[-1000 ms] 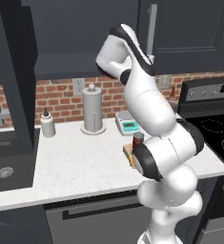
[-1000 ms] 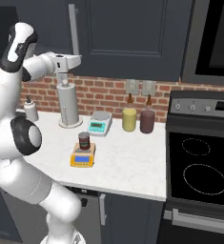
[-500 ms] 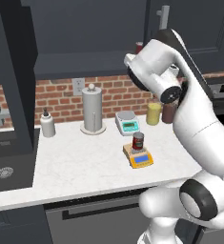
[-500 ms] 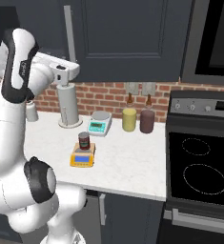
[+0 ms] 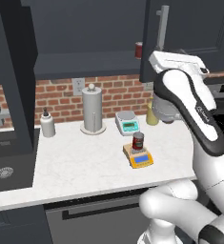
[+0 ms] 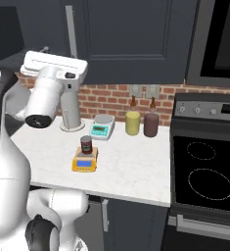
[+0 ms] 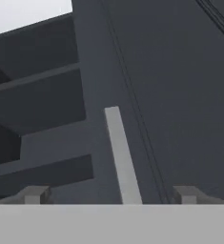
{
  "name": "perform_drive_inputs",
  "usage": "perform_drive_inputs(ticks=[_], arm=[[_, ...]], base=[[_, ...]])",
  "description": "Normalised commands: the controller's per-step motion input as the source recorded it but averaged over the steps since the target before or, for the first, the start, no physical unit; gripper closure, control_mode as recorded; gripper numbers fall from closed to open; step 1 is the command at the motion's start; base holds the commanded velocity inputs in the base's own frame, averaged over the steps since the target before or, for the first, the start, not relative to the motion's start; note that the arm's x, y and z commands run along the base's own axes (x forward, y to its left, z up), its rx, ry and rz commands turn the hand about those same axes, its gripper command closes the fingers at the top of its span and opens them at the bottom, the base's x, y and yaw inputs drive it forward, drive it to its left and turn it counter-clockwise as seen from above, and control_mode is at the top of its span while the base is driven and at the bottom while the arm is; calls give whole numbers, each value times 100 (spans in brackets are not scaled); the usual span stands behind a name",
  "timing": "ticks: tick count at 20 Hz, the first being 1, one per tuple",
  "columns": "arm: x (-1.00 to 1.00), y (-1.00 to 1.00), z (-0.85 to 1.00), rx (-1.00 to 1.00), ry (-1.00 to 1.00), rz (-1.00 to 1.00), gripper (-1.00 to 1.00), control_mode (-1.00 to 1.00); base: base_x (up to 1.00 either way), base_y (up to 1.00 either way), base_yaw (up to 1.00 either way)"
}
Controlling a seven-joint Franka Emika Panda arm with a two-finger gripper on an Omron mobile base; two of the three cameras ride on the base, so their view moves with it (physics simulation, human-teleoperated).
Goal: Pick the canned food and place it on the digital scale for weighing, and close the cabinet.
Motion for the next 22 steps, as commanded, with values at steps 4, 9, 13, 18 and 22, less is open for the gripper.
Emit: perform_drive_inputs(ticks=[4,9,13,18,22], arm=[[-78,0,20,1,-38,0,-100,-100],[-59,0,19,-2,-31,-5,-100,-100],[-41,0,0,-12,-16,-19,-100,-100],[-63,20,1,0,0,-15,-100,-100],[-87,45,9,24,5,-3,-100,-100]], base=[[0,0,0],[0,0,0],[0,0,0],[0,0,0],[0,0,0]])
